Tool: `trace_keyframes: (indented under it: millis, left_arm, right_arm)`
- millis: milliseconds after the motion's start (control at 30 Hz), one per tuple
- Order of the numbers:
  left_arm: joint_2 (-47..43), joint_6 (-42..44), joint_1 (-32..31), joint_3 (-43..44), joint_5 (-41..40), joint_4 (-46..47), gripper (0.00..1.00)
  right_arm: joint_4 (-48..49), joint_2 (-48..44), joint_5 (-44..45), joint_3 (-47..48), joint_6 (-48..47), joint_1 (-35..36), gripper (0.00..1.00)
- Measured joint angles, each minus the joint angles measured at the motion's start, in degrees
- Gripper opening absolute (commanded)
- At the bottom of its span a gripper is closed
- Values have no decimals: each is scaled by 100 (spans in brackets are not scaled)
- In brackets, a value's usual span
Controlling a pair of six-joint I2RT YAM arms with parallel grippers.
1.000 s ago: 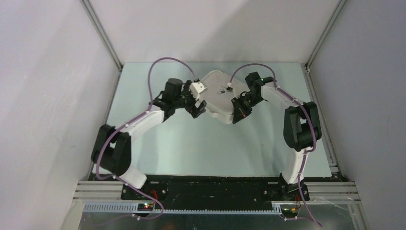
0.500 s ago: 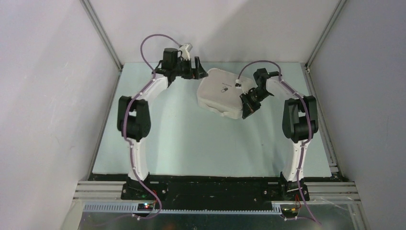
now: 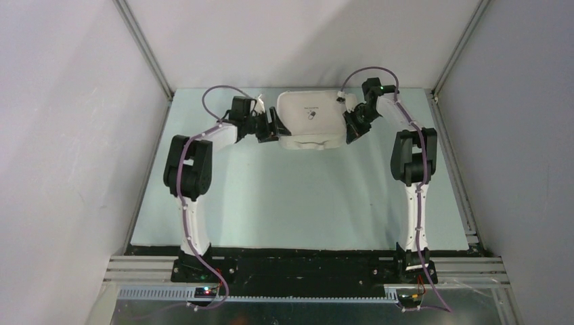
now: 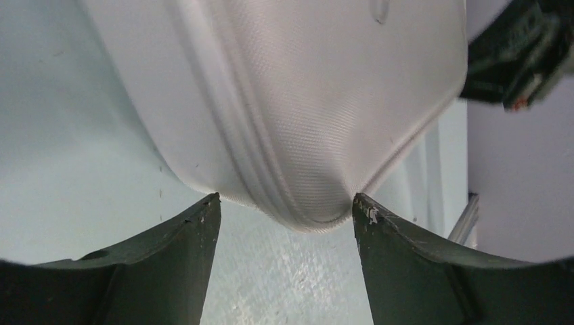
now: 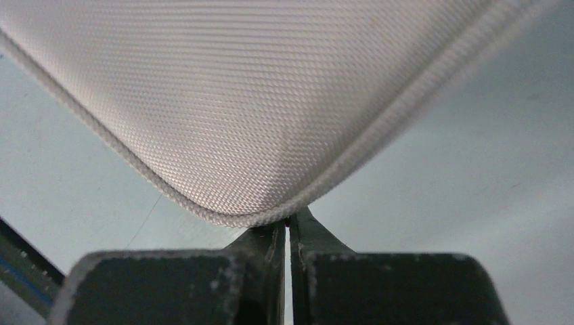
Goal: Organize the medicine kit
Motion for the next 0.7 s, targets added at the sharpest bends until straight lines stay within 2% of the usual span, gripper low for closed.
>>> trace_keyframes:
  millis: [167, 367, 433, 567, 700]
  left_arm:
    - [-940, 584, -195, -905, 50, 103, 75]
    - [-2149, 2129, -1040, -1405, -186, -376, 76]
    - [-2444, 2503, -1187, -1421, -227, -636, 81]
    - [-2608, 2778, -852, -1172, -647, -975, 93]
    - [-2026, 2660, -195, 46, -1384, -1217, 98]
  right_arm:
    - [142, 527, 87, 822, 72, 61, 0]
    - [577, 859, 164, 1292, 238, 256, 0]
    - [682, 955, 192, 1408, 275, 313, 0]
    - [815, 1038, 223, 1502, 295, 365, 0]
    - [824, 1038, 223, 1488, 271, 365, 0]
